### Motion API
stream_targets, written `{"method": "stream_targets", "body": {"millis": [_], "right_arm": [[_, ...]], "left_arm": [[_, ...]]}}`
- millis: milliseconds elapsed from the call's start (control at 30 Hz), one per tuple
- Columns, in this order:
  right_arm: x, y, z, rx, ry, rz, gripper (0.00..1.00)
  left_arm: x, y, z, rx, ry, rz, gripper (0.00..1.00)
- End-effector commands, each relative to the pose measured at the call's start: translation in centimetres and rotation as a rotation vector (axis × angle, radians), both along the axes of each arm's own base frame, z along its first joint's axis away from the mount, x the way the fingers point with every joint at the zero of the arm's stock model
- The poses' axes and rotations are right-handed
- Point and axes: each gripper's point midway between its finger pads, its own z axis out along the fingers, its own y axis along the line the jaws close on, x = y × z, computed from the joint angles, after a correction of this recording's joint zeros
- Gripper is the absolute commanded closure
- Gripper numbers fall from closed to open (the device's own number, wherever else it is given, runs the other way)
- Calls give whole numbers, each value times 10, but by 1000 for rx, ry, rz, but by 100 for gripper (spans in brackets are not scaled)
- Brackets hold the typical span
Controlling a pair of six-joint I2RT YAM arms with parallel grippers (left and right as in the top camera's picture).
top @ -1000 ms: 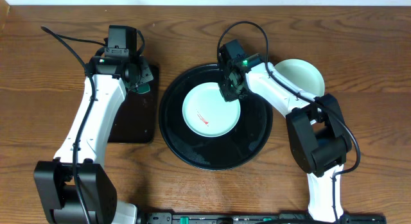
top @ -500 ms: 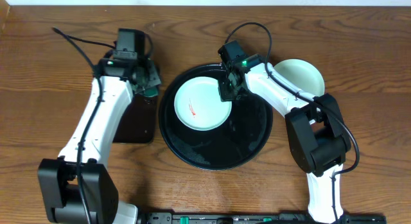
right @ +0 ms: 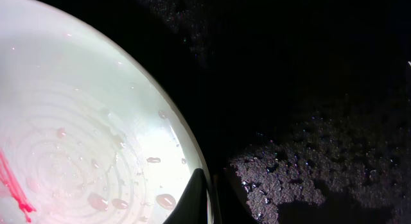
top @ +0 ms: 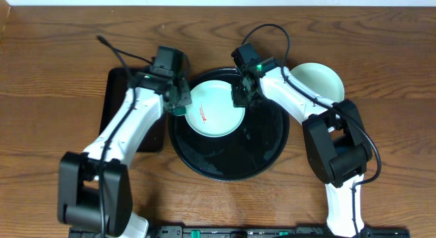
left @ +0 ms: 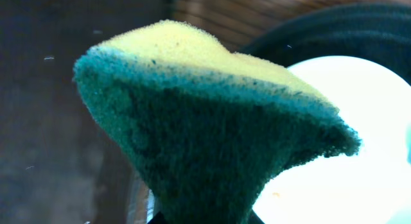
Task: Clean dirty plates on tray and stack at the side
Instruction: 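Bring the held sponge over the green plate with the left gripper, then scrub the green plate with the sponge while the right gripper holds it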
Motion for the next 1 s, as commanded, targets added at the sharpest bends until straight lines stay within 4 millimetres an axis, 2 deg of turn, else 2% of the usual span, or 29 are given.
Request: {"method": "stream_targets", "body": {"millis": [0,133,267,333,467,733,967], "right_arm": [[0,-10,-21,-39,26,-40,99],[-1,-10,-21,-37,28,-39,99],[-1,-9,-21,-37,28,-38,99],[-1,-9,-21,-37,28,-37,99],[-1,-8,-21,-38,27,-35,99],[-1,-8,-21,-38,27,-35,99],[-1,-8,-21,-37,25,-35,99]], "left_arm": [[-1,-14,-21,7,30,-27,92],[1,-29,-42,14,52,-61,92],[-6,-38,-64,31,103,-90,92],[-8,-41,-69,39,114,-108,92],[-8,-43,-69,37,112,-123,92],[-19,-84,-65,-103,110,-492,93],[-27,-97,-62,-157,106,-620,93]]}}
